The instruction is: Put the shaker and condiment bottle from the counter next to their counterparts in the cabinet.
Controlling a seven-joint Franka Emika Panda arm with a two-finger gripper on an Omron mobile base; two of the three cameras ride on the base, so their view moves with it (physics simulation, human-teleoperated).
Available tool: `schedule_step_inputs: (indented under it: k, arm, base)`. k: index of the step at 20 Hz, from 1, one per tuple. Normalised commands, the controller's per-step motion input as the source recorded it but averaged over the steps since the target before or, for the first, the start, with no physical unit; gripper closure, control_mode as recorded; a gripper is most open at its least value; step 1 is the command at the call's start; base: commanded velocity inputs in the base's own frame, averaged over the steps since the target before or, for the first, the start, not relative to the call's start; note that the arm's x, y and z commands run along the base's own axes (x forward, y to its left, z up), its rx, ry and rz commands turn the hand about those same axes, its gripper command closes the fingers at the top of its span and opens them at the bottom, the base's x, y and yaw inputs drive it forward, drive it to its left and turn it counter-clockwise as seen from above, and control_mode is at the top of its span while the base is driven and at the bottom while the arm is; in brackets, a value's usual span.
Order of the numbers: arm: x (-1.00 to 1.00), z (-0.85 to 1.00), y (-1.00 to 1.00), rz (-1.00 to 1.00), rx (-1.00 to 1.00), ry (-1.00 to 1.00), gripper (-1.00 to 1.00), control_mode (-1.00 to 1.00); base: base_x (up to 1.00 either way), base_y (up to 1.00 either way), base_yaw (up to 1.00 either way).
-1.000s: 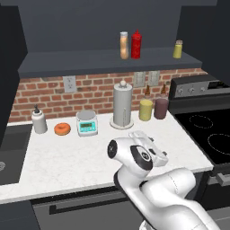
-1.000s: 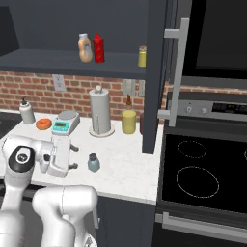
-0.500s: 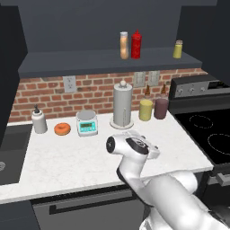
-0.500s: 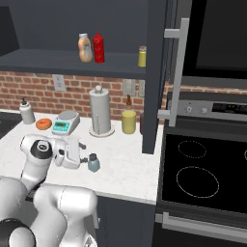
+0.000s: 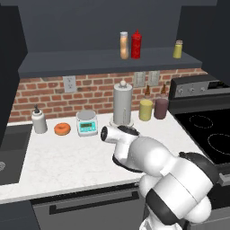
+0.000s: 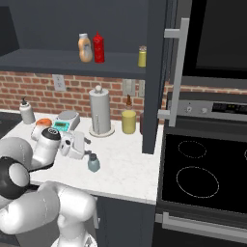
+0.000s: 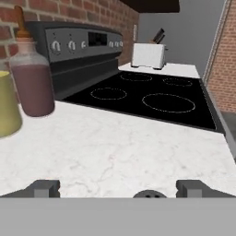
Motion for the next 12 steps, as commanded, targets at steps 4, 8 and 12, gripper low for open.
schedule_step_inputs:
  k: [4, 8, 12]
  arm:
    - [-0.03, -0.4, 0.0, -0.1, 0.0, 0.03, -1.0, -1.0]
    - [-0.19, -0.6, -0.01, -0.21, -0.03, 0.05, -1.0, -1.0]
    - [-0.01, -0.09, 0.0, -0.08, 0.0, 0.03, -1.0, -1.0]
  base:
    - [0.0, 0.0, 0.0]
    - [0.0, 0.0, 0.0]
    - [0.0, 0.0, 0.0]
